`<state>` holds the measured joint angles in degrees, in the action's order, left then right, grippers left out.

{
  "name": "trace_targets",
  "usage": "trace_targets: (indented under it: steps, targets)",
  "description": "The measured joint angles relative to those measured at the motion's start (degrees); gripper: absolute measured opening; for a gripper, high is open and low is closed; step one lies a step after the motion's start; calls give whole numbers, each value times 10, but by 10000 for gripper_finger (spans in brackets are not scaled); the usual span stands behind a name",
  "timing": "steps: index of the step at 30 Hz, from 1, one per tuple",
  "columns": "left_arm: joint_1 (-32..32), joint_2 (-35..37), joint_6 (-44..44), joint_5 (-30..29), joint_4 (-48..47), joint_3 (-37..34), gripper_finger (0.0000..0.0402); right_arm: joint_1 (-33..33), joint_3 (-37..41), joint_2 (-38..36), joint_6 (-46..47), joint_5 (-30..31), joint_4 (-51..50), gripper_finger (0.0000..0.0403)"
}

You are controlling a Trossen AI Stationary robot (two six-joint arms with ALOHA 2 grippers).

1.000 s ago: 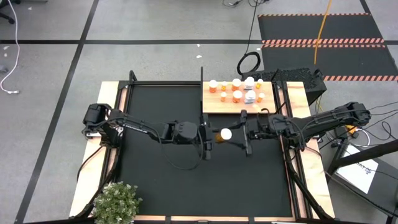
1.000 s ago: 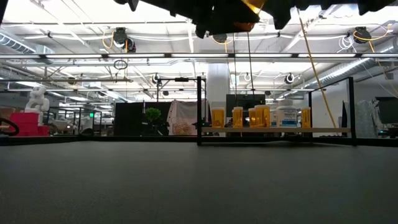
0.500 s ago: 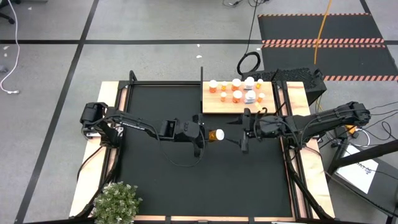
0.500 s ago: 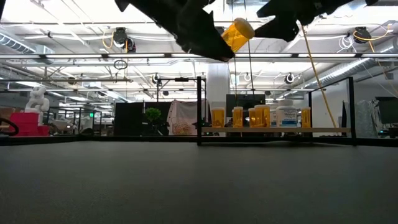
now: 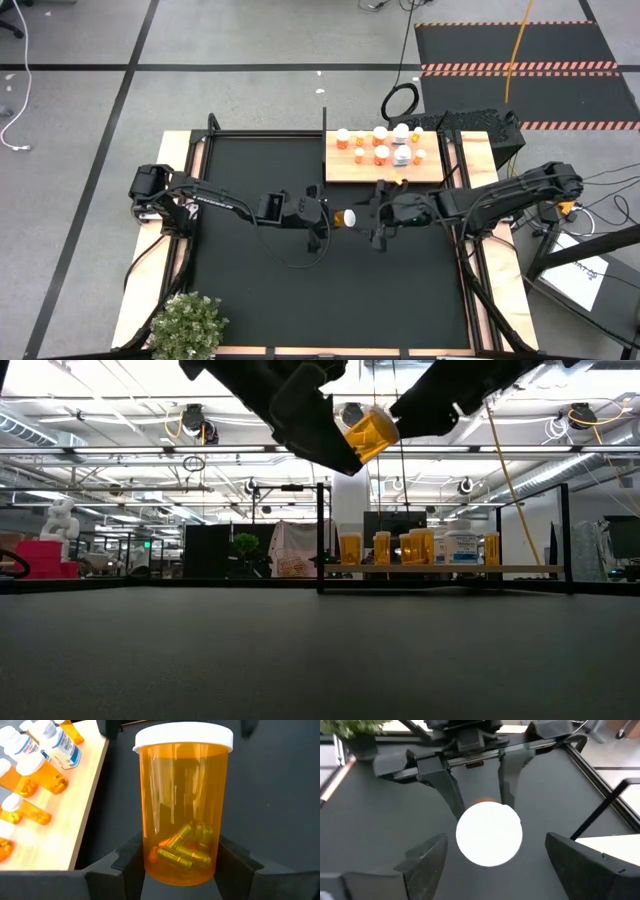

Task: Pick and place medicine bottles onto shelf by color
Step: Put the large orange pill bottle on the shelf aligned with the other large orange pill bottle

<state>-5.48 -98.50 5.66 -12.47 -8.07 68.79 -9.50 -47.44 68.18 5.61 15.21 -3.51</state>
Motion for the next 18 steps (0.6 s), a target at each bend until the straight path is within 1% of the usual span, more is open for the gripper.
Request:
trace_targets:
  steps: [2, 5, 9, 14, 16, 18]
  targets:
    - [0, 0, 0, 0, -1, 0, 187, 0, -10, 18, -4, 12, 0, 335]
    - [0, 0, 0, 0, -6, 0, 176, 0, -17, 33, -12, 15, 3, 340]
    - [0, 0, 0, 0, -11, 0, 183, 0, -18, 42, -19, 13, 16, 340]
    - [0, 0, 0, 2, -12, 0, 194, 0, -18, 41, -31, 11, 20, 332]
    - [0, 0, 0, 2, -12, 0, 187, 0, -18, 41, -33, 10, 20, 326]
    - [0, 0, 0, 2, -12, 0, 179, 1, -18, 47, -31, -5, 22, 319]
